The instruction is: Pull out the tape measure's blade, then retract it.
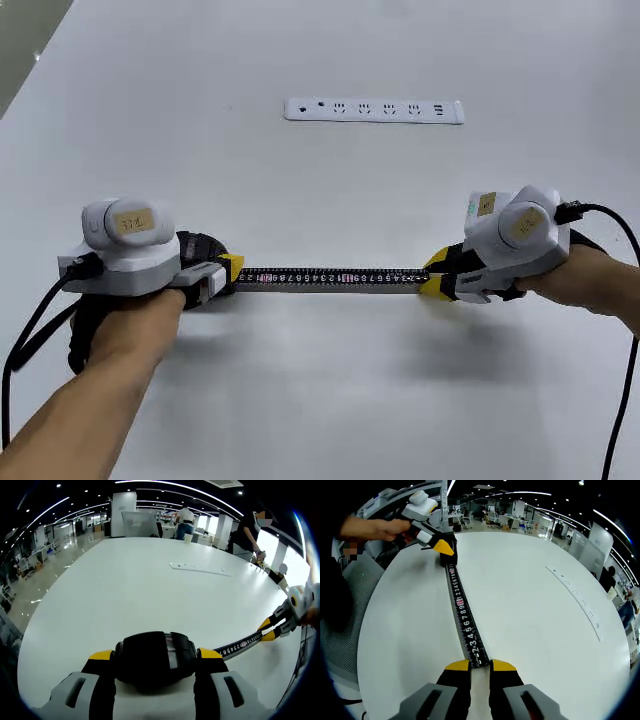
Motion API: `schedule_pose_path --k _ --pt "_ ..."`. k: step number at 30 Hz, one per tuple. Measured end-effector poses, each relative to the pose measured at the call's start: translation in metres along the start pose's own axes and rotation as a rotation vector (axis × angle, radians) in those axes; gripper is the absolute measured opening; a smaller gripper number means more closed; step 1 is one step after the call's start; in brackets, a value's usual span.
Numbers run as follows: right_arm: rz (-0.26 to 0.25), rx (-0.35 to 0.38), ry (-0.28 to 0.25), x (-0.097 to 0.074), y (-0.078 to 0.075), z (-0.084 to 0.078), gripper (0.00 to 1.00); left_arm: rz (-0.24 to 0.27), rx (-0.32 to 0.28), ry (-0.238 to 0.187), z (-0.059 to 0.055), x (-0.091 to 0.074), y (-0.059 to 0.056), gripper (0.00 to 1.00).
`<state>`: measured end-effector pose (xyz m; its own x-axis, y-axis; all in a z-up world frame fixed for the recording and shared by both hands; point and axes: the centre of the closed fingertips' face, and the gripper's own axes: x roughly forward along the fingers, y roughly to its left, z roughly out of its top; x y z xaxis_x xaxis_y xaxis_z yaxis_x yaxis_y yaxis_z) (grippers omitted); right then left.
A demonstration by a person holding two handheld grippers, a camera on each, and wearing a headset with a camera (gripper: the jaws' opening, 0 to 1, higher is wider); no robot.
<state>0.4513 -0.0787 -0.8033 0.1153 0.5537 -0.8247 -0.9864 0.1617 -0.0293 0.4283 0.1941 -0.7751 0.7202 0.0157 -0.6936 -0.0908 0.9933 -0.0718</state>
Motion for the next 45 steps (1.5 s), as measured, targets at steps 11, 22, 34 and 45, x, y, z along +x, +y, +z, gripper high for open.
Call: schedule_pose_path --k 11,22,34,45 --pt "0.002 -0.001 -0.002 0.001 0.001 0.003 0.09 -0.010 -0.004 0.000 -0.001 0.000 0.001 0.58" --pt "0.009 0.000 -0.007 0.006 0.003 0.010 0.09 -0.017 -0.009 0.002 -0.001 0.000 0.000 0.59" --pt "0.016 0.002 -0.013 0.011 0.006 0.018 0.09 -0.021 -0.012 0.004 0.000 0.002 0.001 0.59" --pt "0.023 0.002 -0.020 0.017 0.008 0.025 0.09 -0.023 -0.011 0.007 0.000 0.002 0.001 0.59"
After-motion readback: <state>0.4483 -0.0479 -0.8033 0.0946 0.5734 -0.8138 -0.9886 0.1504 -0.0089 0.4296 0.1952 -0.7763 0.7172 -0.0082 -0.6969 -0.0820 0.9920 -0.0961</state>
